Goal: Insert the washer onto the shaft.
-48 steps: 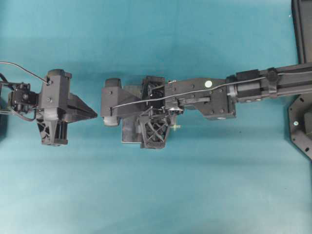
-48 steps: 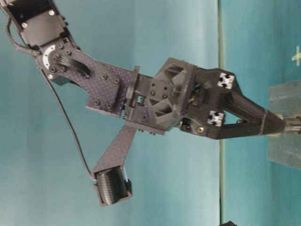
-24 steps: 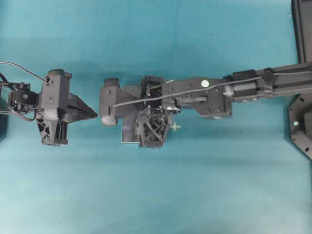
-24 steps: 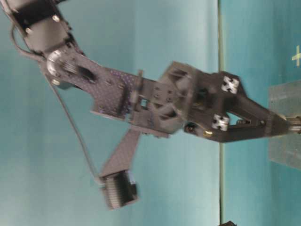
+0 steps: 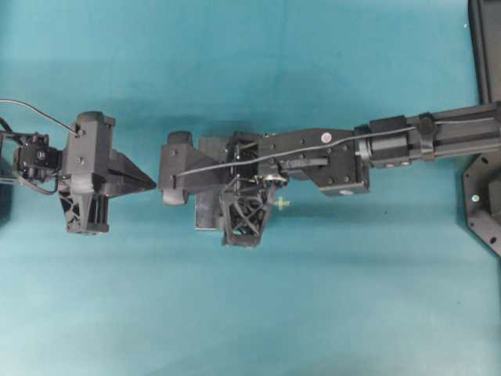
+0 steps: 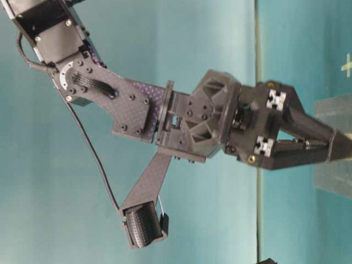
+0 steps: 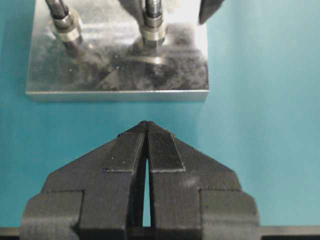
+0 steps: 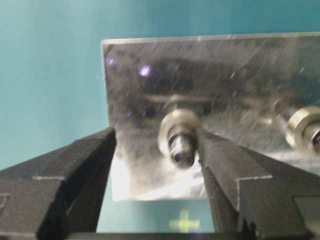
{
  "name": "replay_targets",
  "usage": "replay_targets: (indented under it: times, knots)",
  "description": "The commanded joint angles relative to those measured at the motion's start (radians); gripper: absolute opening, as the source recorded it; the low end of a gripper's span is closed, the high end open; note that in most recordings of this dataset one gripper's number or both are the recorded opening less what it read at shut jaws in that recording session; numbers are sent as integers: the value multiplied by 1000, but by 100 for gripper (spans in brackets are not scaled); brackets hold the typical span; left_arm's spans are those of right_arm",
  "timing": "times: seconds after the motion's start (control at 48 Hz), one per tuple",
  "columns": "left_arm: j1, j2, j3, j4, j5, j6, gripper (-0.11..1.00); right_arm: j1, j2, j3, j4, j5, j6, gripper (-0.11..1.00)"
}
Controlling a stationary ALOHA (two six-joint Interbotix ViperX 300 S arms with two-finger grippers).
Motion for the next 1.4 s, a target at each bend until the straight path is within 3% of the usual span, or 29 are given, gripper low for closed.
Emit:
replay_targets:
  times: [0.0,0.167,0.396,0.646,1.041,1.375]
  knots:
    - [0,-5,-17,2,-8,0,0,-23,-11,-20,0,-9,-9,67]
    - [-2,-5,-15,3,-8,0,0,-25,-9,-20,0,-5,-9,66]
    - [-2,-5,-14,3,-8,0,0,41,-26,-21,5,20,-2,66]
    - [0,-3,-12,3,-8,2,0,15,-80,-6,5,74,6,66]
    - [0,-3,-14,3,-8,2,0,-41,-225,107,3,66,6,66]
    - [0,-3,-15,3,-8,2,0,-44,-348,219,3,-37,8,66]
